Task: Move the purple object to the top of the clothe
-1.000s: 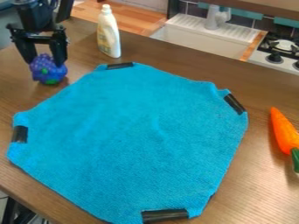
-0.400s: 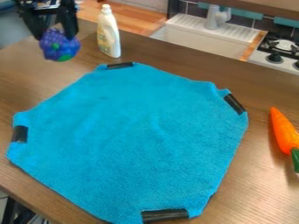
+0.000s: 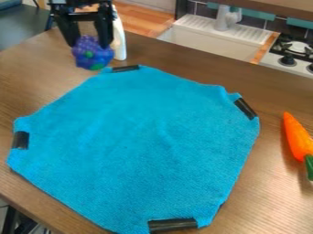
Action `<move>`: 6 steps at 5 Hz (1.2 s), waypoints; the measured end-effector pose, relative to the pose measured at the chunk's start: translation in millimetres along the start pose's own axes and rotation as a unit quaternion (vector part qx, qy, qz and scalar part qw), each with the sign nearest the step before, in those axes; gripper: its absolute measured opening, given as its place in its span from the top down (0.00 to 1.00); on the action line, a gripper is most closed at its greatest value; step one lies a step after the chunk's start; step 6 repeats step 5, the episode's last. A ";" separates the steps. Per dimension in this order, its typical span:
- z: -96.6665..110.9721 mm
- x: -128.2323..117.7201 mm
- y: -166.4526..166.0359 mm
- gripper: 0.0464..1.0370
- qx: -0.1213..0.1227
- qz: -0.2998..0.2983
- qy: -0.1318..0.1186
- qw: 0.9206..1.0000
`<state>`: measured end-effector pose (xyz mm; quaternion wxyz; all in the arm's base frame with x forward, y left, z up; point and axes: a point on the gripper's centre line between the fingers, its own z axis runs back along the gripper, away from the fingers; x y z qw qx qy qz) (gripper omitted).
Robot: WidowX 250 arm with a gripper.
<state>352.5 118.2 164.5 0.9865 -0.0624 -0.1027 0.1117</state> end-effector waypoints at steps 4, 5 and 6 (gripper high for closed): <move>-54.8 5.1 -49.7 0.11 0.036 -0.018 0.004 0.999; -57.8 6.3 -48.0 0.03 0.038 -0.024 -0.006 0.999; -57.8 6.3 -48.0 0.03 0.038 -0.024 -0.006 0.999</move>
